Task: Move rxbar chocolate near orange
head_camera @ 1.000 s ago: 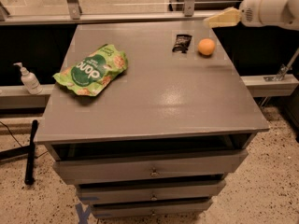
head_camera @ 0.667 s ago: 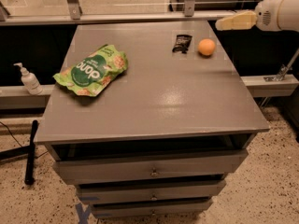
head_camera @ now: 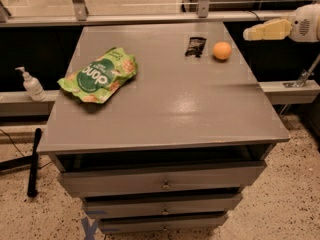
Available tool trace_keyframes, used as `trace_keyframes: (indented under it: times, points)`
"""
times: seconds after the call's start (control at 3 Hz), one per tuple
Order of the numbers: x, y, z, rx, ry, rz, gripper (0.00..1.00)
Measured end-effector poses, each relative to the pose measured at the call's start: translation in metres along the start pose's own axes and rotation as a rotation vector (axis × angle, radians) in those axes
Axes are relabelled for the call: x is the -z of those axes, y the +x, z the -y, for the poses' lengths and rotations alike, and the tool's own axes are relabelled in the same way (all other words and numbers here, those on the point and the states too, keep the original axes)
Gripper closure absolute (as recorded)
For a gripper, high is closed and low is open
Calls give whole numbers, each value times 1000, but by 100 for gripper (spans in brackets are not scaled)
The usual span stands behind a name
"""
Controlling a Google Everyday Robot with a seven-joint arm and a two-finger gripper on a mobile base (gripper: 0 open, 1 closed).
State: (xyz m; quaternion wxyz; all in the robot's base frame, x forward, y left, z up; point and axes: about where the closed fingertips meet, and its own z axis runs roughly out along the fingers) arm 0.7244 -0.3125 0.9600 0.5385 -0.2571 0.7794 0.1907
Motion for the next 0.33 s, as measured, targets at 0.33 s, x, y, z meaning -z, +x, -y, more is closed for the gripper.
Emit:
trace_keyframes:
  times: [0.33]
  points:
    - [-1, 0, 1, 0, 3, 2, 0]
